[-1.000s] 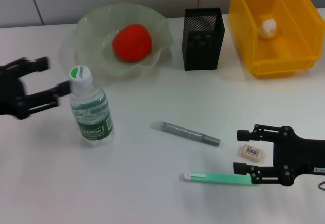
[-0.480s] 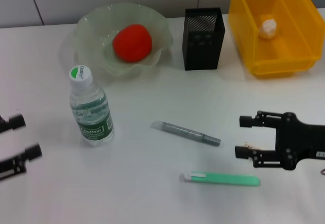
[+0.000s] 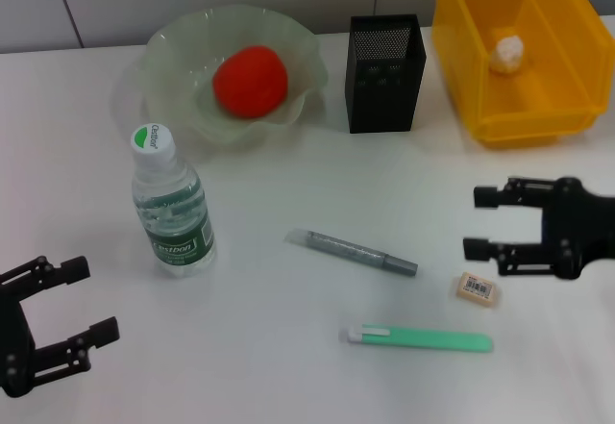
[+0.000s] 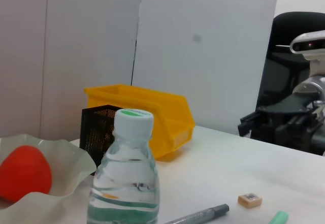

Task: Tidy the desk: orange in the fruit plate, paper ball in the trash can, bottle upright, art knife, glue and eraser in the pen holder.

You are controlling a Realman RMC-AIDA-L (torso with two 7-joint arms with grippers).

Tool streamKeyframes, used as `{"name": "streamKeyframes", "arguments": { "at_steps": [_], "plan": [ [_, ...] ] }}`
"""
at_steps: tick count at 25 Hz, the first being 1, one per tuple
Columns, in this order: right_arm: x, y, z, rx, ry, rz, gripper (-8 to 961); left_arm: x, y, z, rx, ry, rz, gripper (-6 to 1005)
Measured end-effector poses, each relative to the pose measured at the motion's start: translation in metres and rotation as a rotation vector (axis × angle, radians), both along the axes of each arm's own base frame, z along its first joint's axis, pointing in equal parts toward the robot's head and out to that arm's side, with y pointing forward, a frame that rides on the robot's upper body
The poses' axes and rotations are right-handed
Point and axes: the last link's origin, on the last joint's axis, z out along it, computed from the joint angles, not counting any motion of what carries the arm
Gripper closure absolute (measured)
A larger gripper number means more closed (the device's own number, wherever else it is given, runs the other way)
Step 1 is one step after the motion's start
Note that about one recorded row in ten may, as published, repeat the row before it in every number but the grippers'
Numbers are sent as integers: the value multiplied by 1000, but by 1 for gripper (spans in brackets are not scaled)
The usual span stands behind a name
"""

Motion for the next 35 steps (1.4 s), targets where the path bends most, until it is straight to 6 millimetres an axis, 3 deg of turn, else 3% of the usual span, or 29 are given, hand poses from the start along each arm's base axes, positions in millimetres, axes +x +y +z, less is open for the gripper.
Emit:
{"name": "streamKeyframes", "arguments": {
  "at_steps": [6, 10, 19, 20, 25, 30, 35],
  "plan": [
    [-17, 10, 22, -31, -78, -31, 191, 1, 1, -2, -11, 0, -4, 204],
    [-35, 20, 36, -78, -225, -92, 191, 2, 1, -2, -11, -2, -7, 204],
    [-86, 49, 43, -179, -547, -188, 191, 5, 2, -5, -18, -8, -17, 204],
    [-99, 56, 41, -210, -603, -198, 191, 5, 2, -5, -18, -9, -18, 204],
    [-122, 65, 28, -304, -709, -176, 191, 5, 2, -5, -21, -12, -20, 204],
    [-156, 65, -6, -399, -883, -56, 192, 4, 1, -5, -16, -13, -13, 204],
    [-172, 65, -34, -452, -995, 6, 192, 4, 1, -4, -13, -11, -14, 204]
  ]
}}
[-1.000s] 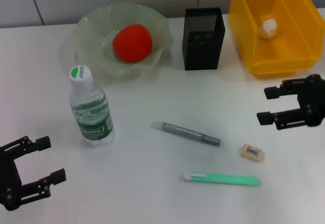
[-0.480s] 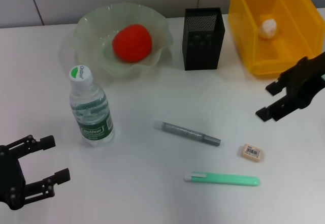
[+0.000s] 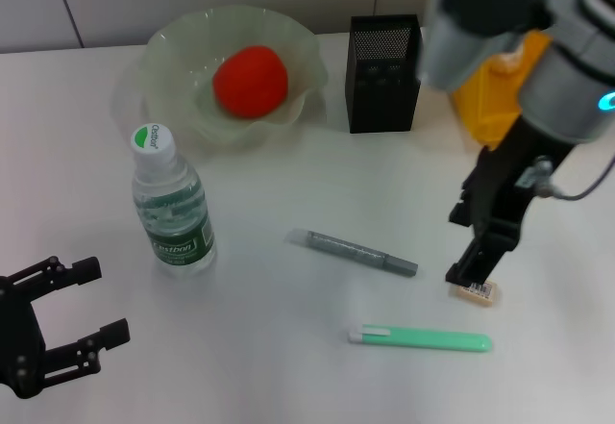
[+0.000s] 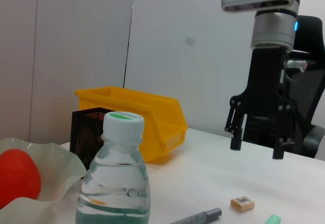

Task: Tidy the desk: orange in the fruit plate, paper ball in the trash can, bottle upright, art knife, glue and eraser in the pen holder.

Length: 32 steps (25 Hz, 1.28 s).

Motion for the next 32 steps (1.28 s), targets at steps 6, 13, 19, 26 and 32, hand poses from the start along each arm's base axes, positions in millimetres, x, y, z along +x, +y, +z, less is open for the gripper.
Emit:
{"name": "streamKeyframes", "arguments": {
  "at_steps": [6, 13, 19, 26, 32],
  "plan": [
    [-6, 2, -28, -28, -39, 37, 192, 1, 0, -1, 4, 2, -12, 204],
    [-11, 0, -60, -55, -74, 51, 192, 2, 1, -3, -6, 3, -18, 204],
    [-15, -7, -82, -47, -123, 82, 191, 1, 2, -3, -6, 9, -12, 204],
    [-18, -21, -106, -80, -156, 100, 193, 1, 2, -3, -1, 11, -9, 204],
    [-17, -29, -115, -75, -189, 110, 197, 1, 2, -3, 2, 12, -8, 204]
  ]
}}
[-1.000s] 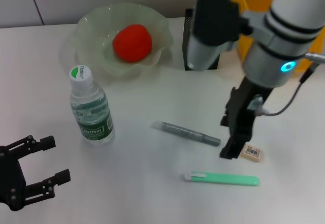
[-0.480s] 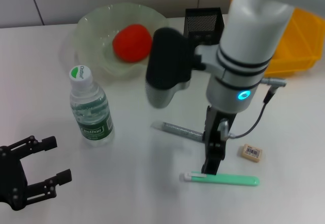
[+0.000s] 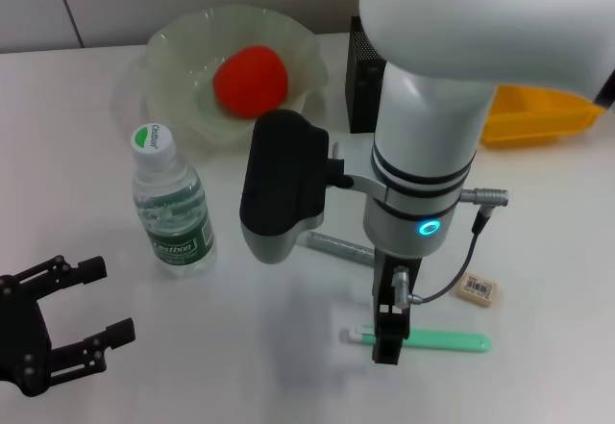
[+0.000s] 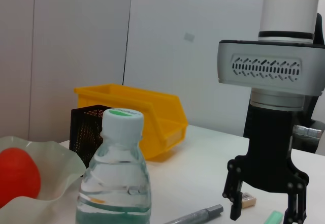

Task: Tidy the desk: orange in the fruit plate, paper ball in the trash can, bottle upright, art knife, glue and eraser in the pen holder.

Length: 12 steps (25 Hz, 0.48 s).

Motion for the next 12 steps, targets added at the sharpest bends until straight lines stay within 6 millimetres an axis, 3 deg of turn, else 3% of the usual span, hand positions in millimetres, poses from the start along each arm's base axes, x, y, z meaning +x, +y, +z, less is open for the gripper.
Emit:
{"name": "streamKeyframes", "arguments": {
  "at_steps": [12],
  "plan": [
    [5, -6, -18, 12, 13, 1, 203, 1, 3, -3, 2, 9, 3, 205]
  ]
}}
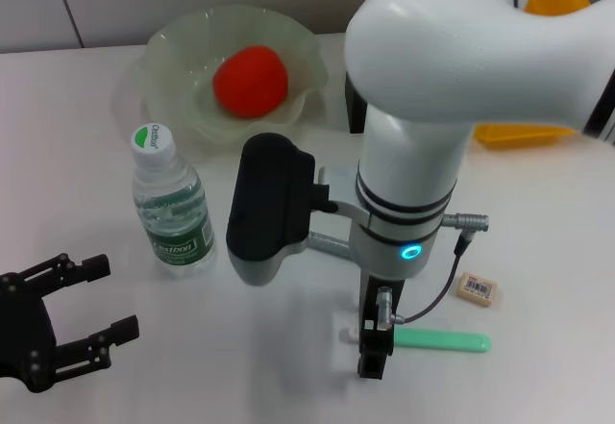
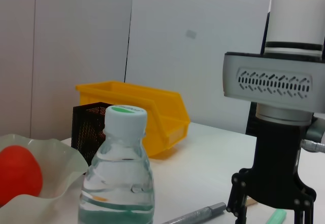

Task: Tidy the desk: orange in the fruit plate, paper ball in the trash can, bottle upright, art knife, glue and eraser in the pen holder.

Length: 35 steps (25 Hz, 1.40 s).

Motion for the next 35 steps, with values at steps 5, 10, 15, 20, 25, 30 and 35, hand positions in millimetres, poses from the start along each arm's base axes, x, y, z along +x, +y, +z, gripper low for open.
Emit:
{"name": "streamKeyframes", "arguments": {
  "at_steps": [5, 10, 15, 20, 25, 30, 35],
  "plan": [
    [0, -2, -3, 9, -11, 4, 206, 0, 0, 0, 0, 0, -2, 205],
    [0, -1, -3, 13, -11, 4, 209, 0, 1, 0, 0, 1, -1, 205],
    [0, -1, -3, 13, -12, 3, 212, 0, 1, 0, 0, 3, 0, 205],
    [1, -2, -3, 13, -15, 1, 254, 0, 1, 0, 1, 4, 2, 205],
    [2, -1, -3, 15, -20, -1, 450, 0, 2, 0, 3, 5, 2, 205],
    [4, 0, -2, 18, -24, -4, 619, 0, 2, 0, 6, 4, 4, 205],
    [4, 0, -3, 19, -24, -4, 691, 0, 3, 0, 8, 4, 2, 205]
  ]
}}
